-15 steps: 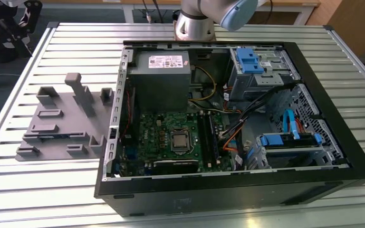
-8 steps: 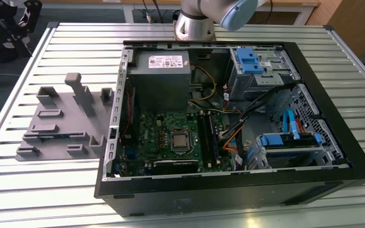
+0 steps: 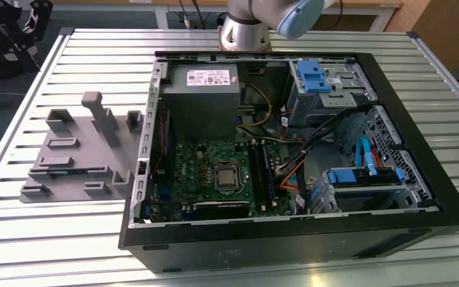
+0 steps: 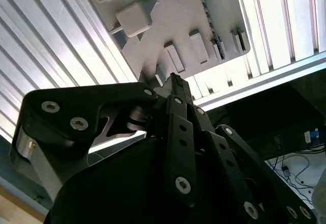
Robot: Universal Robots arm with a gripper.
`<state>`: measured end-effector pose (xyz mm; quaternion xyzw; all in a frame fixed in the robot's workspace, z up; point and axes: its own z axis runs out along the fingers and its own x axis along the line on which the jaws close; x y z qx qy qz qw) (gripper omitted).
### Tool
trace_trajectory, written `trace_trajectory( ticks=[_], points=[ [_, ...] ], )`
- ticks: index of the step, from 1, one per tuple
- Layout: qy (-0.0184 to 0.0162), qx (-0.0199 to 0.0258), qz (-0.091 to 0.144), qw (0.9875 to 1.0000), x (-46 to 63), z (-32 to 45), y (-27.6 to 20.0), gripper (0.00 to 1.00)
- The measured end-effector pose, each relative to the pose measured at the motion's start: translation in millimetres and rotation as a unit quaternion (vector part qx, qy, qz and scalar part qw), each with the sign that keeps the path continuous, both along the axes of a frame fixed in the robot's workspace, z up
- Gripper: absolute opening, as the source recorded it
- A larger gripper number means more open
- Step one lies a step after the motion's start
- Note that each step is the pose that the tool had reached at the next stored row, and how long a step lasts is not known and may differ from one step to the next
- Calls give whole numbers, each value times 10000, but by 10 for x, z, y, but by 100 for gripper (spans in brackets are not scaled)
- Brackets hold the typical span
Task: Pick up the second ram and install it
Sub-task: 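Pick up the second ram and move it above second insertion slot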
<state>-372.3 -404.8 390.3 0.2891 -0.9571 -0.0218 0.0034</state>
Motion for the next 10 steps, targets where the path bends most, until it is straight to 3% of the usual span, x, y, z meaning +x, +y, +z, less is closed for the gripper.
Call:
trace_trajectory(
  ticks=[6,10],
  points=[
    [0,0,112,9999,-5,-1,0,11],
    [1,0,383,9993,-9,0,0,11]
  ],
)
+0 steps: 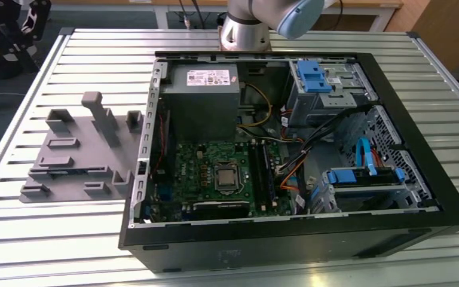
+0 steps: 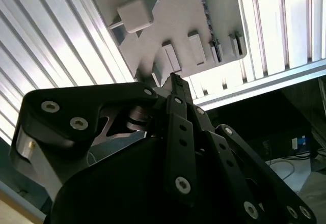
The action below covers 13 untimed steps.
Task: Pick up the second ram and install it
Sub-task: 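Pick up the second ram and move it above second insertion slot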
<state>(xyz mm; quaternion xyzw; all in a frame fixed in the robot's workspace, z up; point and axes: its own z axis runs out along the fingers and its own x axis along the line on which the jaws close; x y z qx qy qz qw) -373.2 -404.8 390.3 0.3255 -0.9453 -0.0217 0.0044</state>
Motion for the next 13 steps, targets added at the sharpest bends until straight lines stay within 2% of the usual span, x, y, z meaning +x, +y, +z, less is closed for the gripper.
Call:
trace_trajectory(
  ticks=[7,13],
  points=[
    [-1,1,444,9990,-19,-5,-2,11],
    [0,1,803,9968,-30,-7,-3,11]
  ],
)
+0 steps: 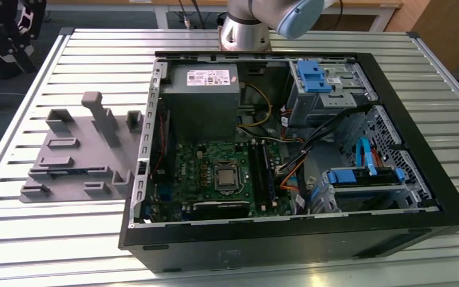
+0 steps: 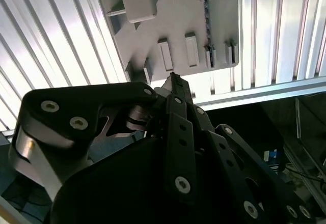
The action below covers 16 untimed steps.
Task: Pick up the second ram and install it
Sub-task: 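Pick up the second ram and move it above second insertion slot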
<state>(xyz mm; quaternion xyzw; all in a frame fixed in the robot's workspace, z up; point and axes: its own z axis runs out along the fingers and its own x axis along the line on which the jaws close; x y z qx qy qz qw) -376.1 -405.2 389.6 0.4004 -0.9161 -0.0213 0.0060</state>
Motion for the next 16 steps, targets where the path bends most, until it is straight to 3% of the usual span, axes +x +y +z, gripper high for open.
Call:
trace_trajectory(
  ticks=[9,10,11,16],
  points=[
    [0,0,349,9994,-9,0,0,11],
    [-1,0,558,9984,-19,-3,0,11],
    [-1,0,617,9981,-22,-2,0,11],
    [0,0,747,9972,-30,-2,0,11]
  ],
)
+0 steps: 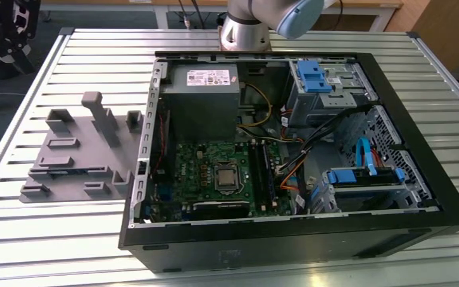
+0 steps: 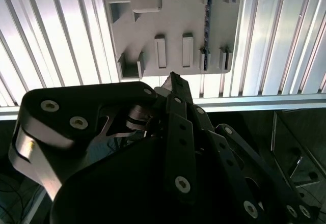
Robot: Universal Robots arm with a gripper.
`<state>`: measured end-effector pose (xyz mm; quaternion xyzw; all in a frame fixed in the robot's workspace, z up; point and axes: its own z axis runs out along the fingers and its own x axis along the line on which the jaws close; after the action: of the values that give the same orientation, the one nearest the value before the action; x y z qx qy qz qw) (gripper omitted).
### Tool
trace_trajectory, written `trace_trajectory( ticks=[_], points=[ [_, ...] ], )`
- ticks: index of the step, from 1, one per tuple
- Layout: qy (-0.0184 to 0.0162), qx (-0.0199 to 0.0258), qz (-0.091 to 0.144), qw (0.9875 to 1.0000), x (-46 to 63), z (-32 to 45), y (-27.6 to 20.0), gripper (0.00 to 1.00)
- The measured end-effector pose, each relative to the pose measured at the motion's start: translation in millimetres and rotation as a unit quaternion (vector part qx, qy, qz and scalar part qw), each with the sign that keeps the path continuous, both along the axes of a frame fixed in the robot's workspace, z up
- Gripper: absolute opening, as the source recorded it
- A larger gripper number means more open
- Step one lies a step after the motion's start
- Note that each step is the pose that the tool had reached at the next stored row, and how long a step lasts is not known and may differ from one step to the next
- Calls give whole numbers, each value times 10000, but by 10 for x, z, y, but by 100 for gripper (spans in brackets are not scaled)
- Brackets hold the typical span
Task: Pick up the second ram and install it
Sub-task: 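Pick up the second ram and move it above second insertion slot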
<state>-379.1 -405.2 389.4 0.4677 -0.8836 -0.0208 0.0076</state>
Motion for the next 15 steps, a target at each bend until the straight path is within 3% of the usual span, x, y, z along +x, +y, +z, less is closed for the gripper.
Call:
trace_trajectory(
  ticks=[10,15],
  points=[
    [0,0,6,10000,-1,0,0,11],
    [0,0,161,9999,-6,-1,0,11]
  ],
)
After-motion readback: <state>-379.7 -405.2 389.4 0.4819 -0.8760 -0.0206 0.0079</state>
